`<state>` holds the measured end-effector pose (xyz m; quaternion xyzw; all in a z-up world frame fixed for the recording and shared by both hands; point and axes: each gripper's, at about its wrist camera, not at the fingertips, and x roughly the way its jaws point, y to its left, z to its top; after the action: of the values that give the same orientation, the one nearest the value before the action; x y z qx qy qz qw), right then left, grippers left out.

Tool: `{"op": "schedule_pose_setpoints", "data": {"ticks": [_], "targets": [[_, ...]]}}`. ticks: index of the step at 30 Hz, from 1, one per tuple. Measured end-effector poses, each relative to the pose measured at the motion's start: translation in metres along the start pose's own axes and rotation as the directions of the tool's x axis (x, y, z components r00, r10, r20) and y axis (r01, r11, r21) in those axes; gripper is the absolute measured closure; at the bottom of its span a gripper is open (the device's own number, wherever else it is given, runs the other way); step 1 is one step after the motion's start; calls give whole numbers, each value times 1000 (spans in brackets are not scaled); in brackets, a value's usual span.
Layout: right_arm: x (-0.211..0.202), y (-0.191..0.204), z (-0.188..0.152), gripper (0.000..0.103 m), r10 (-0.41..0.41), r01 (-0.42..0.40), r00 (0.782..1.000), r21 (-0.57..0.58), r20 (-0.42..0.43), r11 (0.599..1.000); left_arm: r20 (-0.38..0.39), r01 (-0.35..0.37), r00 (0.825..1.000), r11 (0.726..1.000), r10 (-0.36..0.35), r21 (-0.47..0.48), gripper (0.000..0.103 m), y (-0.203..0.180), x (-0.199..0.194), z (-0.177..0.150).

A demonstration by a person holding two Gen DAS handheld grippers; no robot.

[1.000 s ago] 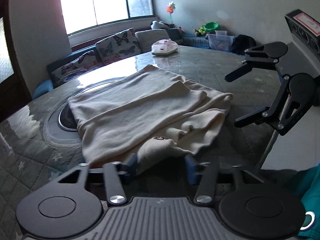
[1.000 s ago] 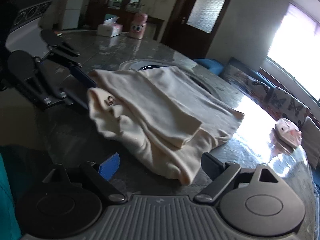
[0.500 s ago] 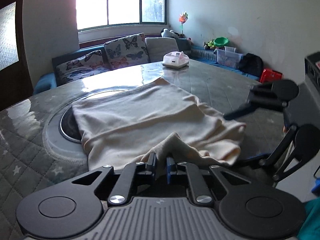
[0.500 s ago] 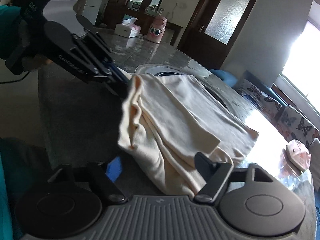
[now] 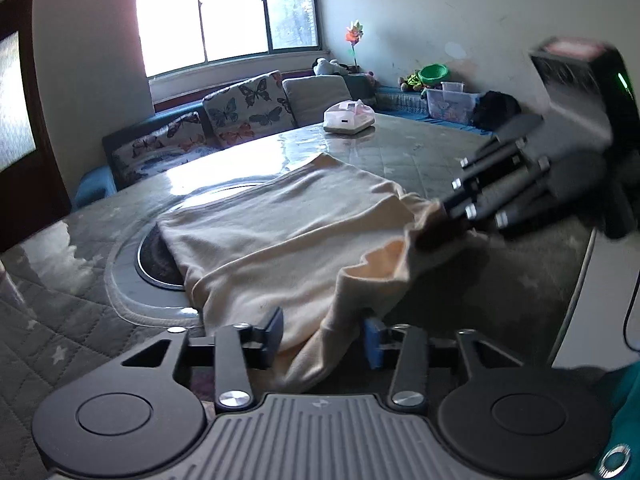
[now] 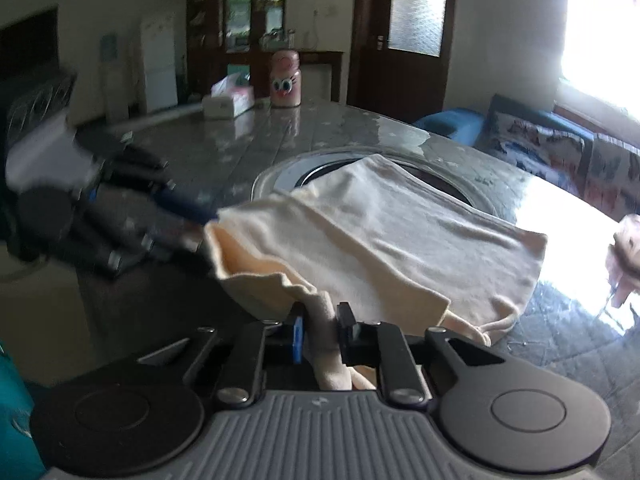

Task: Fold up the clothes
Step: 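Grasp the sweatshirt hem with the left gripper while the right gripper grasps the hem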

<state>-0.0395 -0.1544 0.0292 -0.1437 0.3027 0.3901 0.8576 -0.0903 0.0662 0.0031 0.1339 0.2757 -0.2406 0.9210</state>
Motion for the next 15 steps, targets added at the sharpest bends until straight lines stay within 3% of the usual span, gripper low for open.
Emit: {"op": "schedule_pose_setpoints", "data": {"ticks": [7, 11, 15], "targets": [[-1, -8, 4, 96, 3, -5, 1000, 71, 26, 997, -2, -34, 999, 993, 35, 112, 53, -11, 15, -4], [-2, -3, 2, 97, -11, 8, 999, 82, 41, 997, -13, -26, 1000, 995, 27, 92, 88, -2, 23, -4], [-7, 1, 0, 98, -11, 5, 997, 91, 71, 996, 4, -18, 1000, 996, 18, 83, 96, -4, 12, -4]]}}
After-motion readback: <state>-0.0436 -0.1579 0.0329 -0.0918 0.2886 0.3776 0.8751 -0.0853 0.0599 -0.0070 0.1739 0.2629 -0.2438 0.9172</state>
